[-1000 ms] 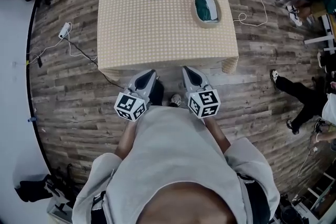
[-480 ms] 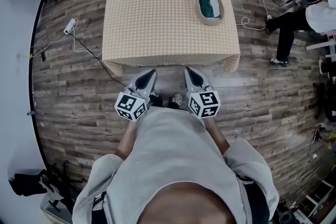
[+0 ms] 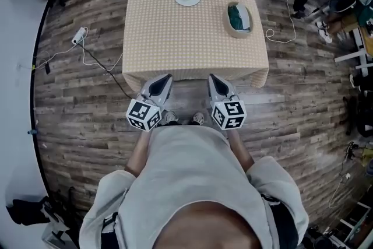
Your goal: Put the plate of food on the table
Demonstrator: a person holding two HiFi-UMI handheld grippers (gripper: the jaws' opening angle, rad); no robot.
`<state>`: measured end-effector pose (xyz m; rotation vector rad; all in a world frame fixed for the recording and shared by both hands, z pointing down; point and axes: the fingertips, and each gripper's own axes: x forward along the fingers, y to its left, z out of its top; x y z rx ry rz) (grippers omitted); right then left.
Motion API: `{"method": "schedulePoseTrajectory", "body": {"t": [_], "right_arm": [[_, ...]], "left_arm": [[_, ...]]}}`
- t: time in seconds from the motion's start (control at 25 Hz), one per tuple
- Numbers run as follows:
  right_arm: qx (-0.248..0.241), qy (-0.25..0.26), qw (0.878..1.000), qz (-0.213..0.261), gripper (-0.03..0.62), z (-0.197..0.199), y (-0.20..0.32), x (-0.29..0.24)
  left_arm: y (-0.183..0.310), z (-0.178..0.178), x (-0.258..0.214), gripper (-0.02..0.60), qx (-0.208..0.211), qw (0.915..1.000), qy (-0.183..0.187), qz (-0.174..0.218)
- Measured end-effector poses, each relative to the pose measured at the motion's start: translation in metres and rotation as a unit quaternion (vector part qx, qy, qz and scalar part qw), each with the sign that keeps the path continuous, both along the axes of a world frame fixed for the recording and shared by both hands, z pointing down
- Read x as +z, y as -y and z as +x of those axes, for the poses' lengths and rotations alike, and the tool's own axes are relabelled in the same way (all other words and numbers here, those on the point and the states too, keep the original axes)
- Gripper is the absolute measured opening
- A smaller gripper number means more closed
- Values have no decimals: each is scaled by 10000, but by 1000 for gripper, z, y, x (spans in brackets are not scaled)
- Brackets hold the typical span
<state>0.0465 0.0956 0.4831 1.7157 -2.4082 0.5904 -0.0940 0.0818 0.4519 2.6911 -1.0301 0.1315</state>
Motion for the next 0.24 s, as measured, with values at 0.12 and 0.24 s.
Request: {"method": "schedulePoseTrajectory", "body": {"t": [0.12, 0.24], "right_arm": [[20, -66, 10000, 42, -3, -8, 2, -4], [16, -119, 9999, 53, -3, -17, 0, -5]], "left_arm": [[1, -10, -6, 11, -3, 10000, -12, 55], [-2, -20, -7, 11, -11, 10000, -31, 72]]}}
